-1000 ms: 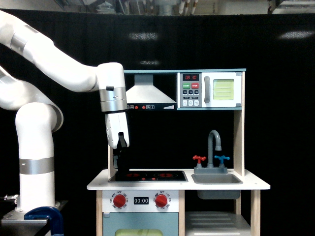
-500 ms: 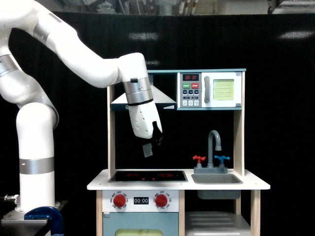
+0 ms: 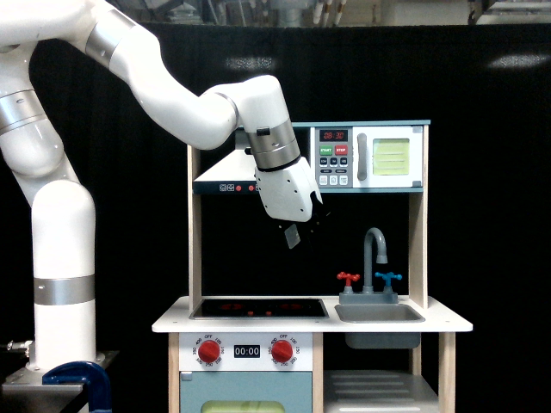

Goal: Open the oven door

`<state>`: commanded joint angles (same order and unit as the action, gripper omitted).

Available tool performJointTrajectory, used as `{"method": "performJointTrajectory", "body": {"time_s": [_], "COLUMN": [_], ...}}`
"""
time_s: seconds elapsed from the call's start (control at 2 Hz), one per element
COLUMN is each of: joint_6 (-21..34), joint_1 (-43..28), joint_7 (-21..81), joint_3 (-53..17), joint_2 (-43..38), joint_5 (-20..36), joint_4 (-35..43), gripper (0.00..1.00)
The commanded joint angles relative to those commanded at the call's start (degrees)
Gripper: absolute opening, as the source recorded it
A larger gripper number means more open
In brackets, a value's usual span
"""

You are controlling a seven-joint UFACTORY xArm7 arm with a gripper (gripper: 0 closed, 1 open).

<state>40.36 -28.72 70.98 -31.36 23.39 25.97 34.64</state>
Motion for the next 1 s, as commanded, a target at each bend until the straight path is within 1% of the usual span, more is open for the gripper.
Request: {"method": "performJointTrajectory", "body": {"time_s": [0.5, 1.0], "joint_6": [29.53, 63.78], "joint_1": [-12.43, 10.04], "joint_7": [34.38, 49.19], "joint_3": [-20.97, -9.10], "joint_2": [-24.13, -51.50], "joint_5": [25.66, 38.17], "joint_4": [24.25, 54.19], "gripper": [1.00, 1.00]}}
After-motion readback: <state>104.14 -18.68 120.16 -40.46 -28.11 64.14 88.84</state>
